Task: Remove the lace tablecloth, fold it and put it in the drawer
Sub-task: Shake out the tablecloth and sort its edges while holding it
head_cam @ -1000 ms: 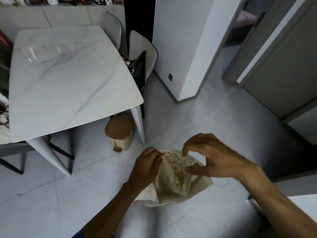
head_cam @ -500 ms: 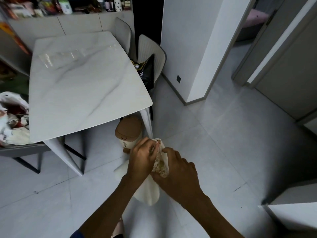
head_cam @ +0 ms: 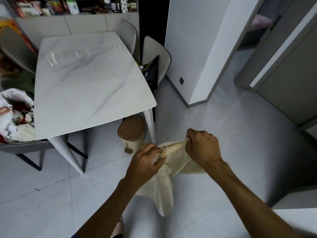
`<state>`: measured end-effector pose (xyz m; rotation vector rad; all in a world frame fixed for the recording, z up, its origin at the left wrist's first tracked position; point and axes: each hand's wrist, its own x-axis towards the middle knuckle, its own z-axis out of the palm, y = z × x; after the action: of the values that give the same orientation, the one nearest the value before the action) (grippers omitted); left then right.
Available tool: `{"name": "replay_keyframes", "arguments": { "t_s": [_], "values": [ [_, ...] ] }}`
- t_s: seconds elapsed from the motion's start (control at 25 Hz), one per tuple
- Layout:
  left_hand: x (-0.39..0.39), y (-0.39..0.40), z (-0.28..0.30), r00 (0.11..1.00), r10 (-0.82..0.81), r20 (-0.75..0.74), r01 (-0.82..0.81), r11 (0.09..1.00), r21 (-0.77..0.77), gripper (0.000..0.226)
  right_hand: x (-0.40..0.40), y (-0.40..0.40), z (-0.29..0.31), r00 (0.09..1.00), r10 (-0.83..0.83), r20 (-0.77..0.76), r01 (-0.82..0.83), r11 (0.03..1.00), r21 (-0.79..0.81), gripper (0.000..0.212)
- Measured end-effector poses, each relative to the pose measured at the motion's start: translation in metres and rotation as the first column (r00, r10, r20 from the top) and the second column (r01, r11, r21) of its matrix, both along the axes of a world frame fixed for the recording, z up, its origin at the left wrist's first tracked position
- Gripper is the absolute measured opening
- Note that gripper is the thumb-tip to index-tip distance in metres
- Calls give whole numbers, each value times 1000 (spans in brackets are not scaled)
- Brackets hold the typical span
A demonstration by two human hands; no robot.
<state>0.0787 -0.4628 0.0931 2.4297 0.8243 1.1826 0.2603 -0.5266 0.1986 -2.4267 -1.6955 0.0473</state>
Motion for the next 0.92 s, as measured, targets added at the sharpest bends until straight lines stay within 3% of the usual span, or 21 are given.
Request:
{"name": "replay_keyframes", "arguments": {
  "t_s": [0.12,0.2,0.28,0.4,0.56,0.76,0.92],
  "values": [
    [1,-14,-5,994,66,-89,-77,989,-129,30,7,2,18,988,154,26,-152,986,-64,12],
    [5,-17,-6,981,98,-165,-119,985,-125,23,9,0,27,970,238,56,-230,966,-117,13],
    [8,-18,-6,960,110,-256,-152,977,-152,14,15,-1,36,950,290,114,-270,949,-163,16],
    [4,-27,-20,929,112,-352,-217,936,-276,20,31,-6,48,950,288,125,-264,948,-175,20],
    [6,-39,-39,968,78,-238,-170,903,-394,31,50,-19,58,946,324,-13,-321,932,-169,13],
    [13,-44,-52,969,24,-244,-129,898,-422,19,68,-34,80,899,395,-189,-420,900,-115,16],
    [7,-33,-43,1000,26,-6,-25,865,-500,7,100,-49,87,919,321,-231,-351,930,-106,27]
  ]
}}
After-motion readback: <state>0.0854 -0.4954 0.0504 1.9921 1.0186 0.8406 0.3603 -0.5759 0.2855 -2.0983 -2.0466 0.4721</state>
